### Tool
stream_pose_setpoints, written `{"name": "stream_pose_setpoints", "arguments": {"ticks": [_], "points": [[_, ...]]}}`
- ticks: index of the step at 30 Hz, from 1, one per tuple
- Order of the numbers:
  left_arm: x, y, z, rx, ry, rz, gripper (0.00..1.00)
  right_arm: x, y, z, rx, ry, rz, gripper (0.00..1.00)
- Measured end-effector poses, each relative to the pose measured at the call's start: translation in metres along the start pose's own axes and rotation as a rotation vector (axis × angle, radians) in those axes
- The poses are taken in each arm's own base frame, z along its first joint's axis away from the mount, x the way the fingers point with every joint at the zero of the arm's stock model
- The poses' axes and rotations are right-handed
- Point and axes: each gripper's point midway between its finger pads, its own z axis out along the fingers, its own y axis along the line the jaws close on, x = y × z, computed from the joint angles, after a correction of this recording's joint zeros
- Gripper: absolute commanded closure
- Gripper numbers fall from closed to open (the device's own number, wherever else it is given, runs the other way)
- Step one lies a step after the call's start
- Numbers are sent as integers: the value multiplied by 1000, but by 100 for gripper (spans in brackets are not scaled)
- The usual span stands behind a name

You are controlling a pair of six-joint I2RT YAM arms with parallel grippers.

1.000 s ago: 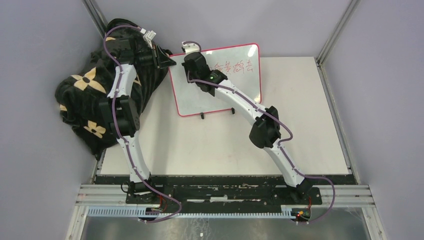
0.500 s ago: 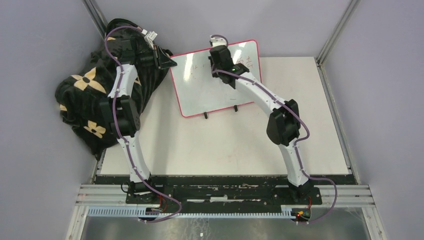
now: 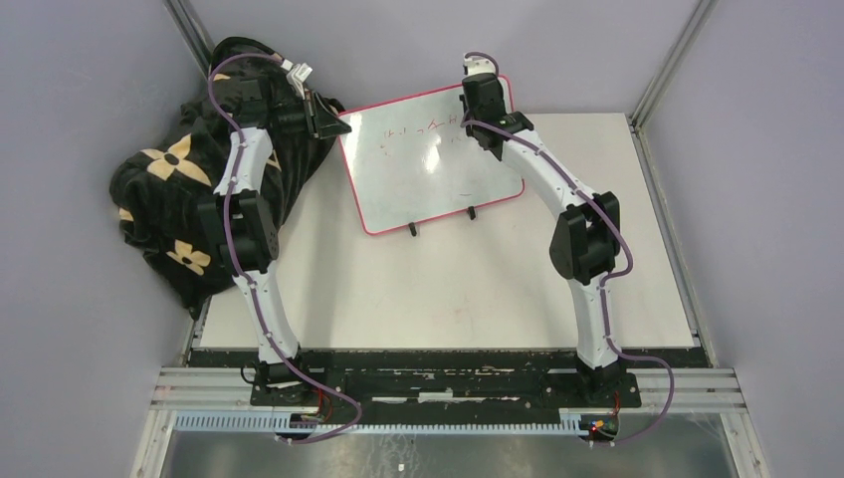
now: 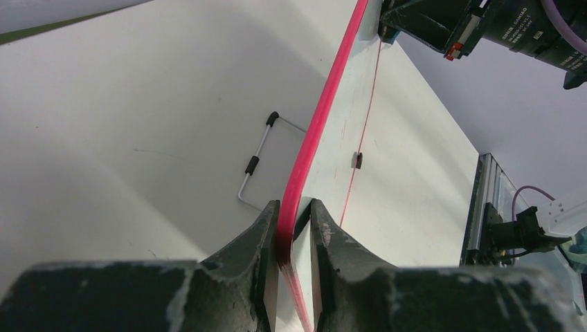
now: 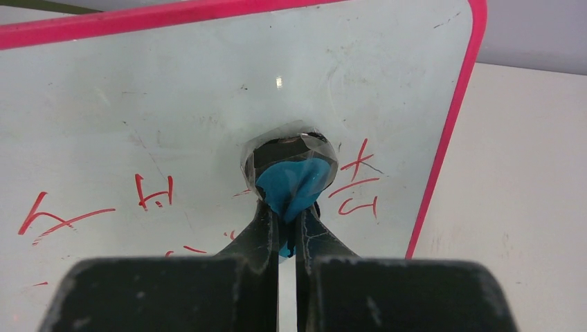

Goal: Erase the whiteboard

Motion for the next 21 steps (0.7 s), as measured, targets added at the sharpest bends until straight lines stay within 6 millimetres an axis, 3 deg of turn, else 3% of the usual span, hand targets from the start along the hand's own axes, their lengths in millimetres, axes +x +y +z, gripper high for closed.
{"name": "stream_pose_setpoints", "arguments": {"ticks": [8, 11, 13, 17, 21], "points": [[2, -3, 0, 12, 7, -16, 97, 0, 10, -2, -42, 0, -3, 99], [3, -4, -1, 16, 9, -18, 97, -6, 29, -9, -93, -14, -7, 99], [4, -5, -1, 22, 12, -20, 97, -17, 53, -20, -150, -39, -11, 99], [5, -6, -1, 26, 15, -14, 97, -45, 121, -51, -300, -118, -10, 99], [4, -8, -2, 27, 16, 3, 97, -52, 187, -82, -447, -156, 2, 99]]}}
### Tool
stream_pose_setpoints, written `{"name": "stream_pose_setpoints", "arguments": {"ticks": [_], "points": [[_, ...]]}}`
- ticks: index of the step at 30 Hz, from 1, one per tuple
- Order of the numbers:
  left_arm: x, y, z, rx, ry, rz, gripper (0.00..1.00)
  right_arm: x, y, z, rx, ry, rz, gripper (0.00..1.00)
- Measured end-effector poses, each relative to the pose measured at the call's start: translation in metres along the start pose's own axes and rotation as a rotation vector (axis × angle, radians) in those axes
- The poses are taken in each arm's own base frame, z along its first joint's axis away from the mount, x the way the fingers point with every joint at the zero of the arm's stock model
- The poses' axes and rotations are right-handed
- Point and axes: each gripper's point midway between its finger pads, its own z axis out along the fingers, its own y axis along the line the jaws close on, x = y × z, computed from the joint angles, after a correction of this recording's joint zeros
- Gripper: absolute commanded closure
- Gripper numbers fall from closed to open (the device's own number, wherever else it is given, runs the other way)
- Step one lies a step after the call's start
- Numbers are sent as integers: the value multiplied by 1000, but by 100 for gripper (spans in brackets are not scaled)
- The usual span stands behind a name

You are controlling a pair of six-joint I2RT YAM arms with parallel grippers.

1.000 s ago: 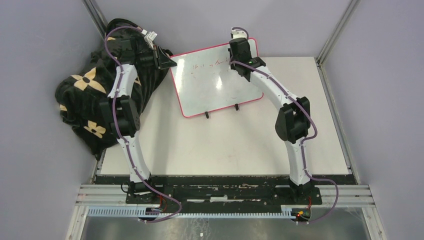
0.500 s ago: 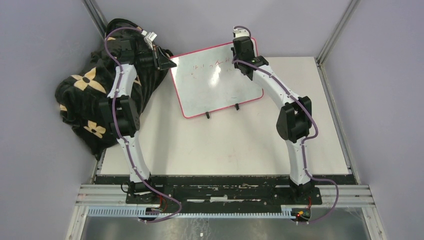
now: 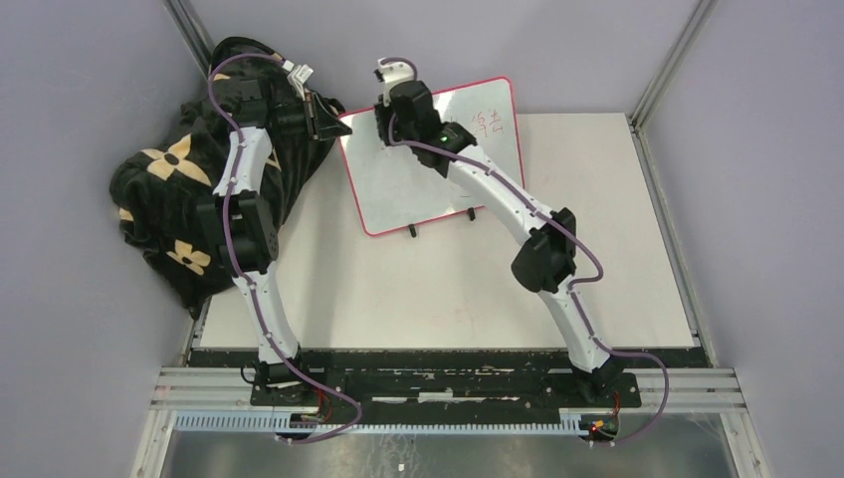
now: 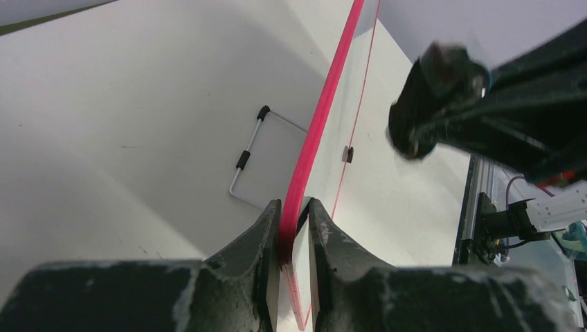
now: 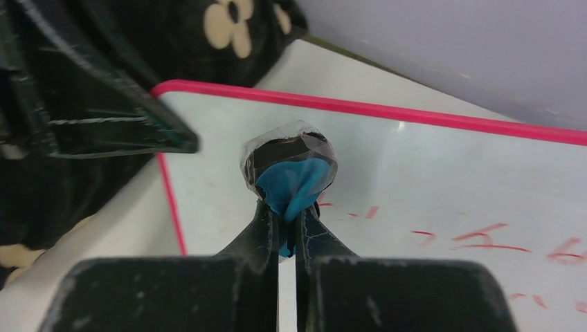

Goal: Erase the whiteboard

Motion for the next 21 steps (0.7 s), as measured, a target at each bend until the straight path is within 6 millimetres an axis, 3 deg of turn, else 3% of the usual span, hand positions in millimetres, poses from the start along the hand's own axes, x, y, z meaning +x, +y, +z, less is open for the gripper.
{"name": "stream_pose_setpoints", "arguments": {"ticks": [4, 8, 12, 21], "points": [[-1, -3, -2, -2, 1, 9, 97, 15, 48, 4, -98, 17, 8, 99], [0, -7, -4, -3, 2, 18, 97, 42, 72, 13, -137, 61, 5, 99], [1, -8, -4, -3, 7, 23, 97, 61, 73, 19, -130, 101, -10, 99], [3, -7, -5, -11, 13, 26, 97, 58, 54, 25, -97, 95, -13, 99]]}}
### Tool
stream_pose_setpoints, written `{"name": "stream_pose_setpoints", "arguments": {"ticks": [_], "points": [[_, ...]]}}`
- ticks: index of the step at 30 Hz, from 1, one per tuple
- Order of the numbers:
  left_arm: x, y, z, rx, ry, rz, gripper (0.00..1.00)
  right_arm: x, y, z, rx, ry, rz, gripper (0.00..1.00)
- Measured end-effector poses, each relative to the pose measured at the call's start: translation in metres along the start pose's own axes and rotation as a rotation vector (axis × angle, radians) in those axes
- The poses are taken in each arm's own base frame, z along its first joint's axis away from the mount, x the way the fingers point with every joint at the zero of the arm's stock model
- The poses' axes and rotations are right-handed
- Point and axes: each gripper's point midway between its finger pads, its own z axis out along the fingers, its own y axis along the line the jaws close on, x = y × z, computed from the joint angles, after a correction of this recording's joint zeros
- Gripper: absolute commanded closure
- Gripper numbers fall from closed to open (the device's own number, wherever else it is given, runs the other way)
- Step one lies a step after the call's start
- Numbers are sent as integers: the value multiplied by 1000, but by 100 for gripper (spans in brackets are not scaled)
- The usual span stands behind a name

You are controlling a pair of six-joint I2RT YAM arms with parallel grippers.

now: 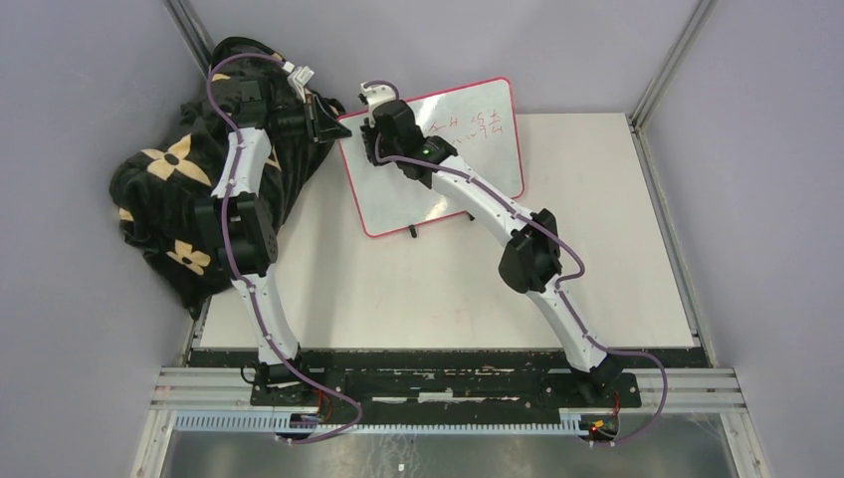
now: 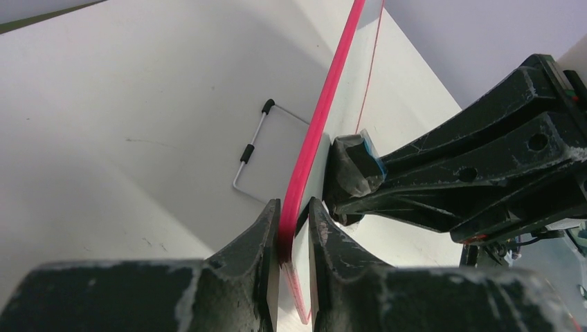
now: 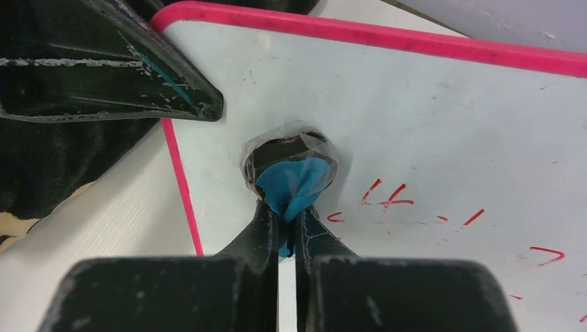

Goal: Erase the whiteboard

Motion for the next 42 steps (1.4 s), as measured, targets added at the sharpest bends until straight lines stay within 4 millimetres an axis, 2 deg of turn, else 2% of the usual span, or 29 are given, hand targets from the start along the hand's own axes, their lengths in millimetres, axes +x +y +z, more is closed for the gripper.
{"name": "stream_pose_setpoints", "arguments": {"ticks": [5, 9, 13, 19, 21, 25, 36, 42], "points": [[0, 1, 0, -7, 1, 0, 97, -3, -16, -1, 15, 1, 4, 99], [0, 1, 1, -9, 2, 0, 97, -9, -45, -6, 44, 2, 22, 99], [1, 0, 2, -6, 4, -1, 97, -17, -94, -14, 118, -1, 49, 99], [3, -2, 2, 0, 11, -16, 97, -18, -184, -31, 290, -2, 72, 99], [4, -3, 2, 3, 12, -18, 97, -15, -208, -37, 340, 6, 74, 99], [4, -4, 2, 7, 14, -23, 97, -8, -243, -47, 414, 22, 75, 99], [7, -6, 0, 16, 24, -23, 97, -6, -305, -66, 551, 25, 73, 99], [7, -7, -1, 23, 25, -19, 97, -6, -321, -71, 573, 24, 78, 99]]}}
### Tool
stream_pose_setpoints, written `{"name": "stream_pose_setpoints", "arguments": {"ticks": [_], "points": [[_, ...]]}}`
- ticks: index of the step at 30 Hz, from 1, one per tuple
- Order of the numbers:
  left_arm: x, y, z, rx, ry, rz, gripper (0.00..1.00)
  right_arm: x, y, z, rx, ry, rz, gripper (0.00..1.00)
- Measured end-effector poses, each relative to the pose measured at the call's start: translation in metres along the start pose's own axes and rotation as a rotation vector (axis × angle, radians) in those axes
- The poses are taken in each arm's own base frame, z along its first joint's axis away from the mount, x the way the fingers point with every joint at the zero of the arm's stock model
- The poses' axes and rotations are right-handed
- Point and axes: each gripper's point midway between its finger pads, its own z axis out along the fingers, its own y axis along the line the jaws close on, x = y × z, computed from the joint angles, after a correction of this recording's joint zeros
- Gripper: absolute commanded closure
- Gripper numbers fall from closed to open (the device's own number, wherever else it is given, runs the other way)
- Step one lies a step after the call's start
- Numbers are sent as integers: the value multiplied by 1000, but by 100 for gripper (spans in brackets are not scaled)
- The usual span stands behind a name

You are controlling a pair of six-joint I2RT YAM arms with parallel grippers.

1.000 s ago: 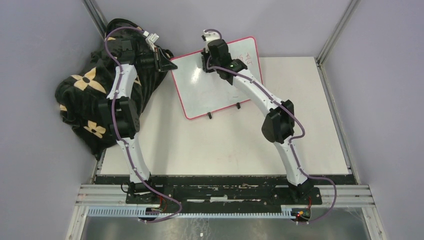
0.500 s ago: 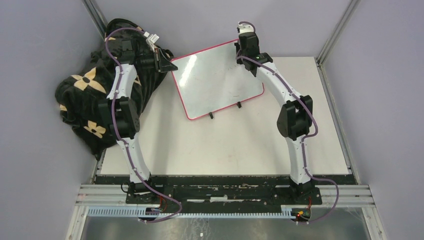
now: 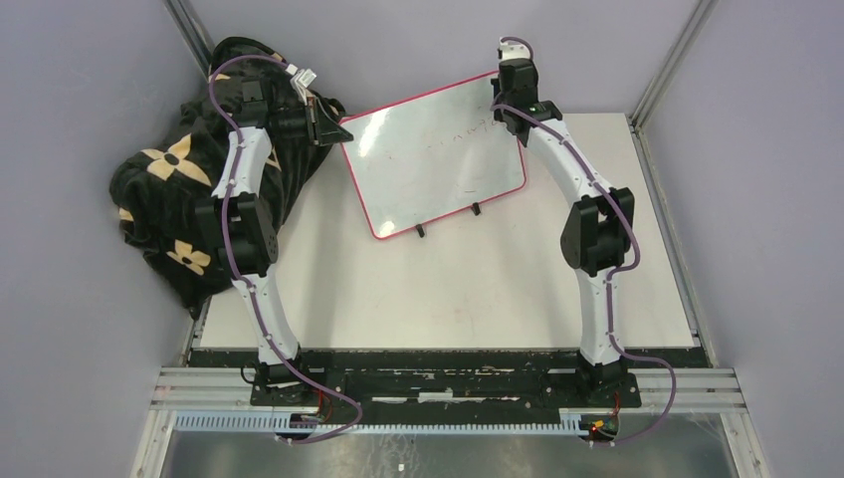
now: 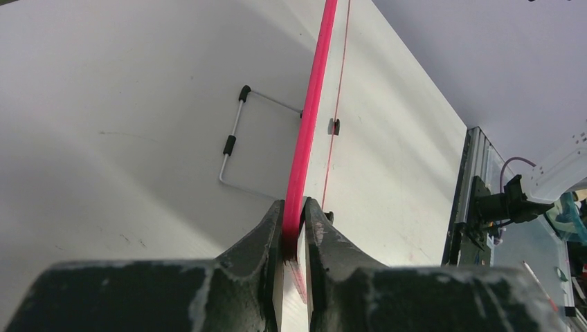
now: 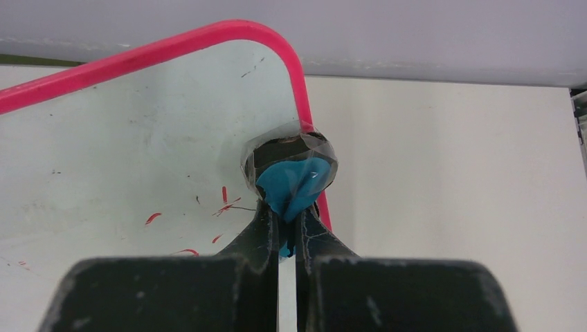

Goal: Erase the whiteboard

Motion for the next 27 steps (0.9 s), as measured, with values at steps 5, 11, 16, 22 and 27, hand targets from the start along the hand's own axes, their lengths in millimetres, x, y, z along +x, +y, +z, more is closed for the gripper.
{"name": "stream_pose_setpoints", "arguments": {"ticks": [5, 11, 16, 22, 27], "points": [[0, 0, 0, 1, 0, 0, 97, 1, 10, -1, -58, 4, 10, 99], [1, -1, -1, 2, 3, -1, 97, -4, 44, -12, -172, 4, 11, 99], [1, -1, -1, 3, 4, -4, 97, -31, 102, -39, -319, -60, 11, 99], [1, -1, -1, 3, 4, -3, 97, -34, 187, -78, -501, -89, -22, 99], [3, -1, -2, 4, 8, 1, 97, -11, 230, -92, -585, -57, -57, 99]]}}
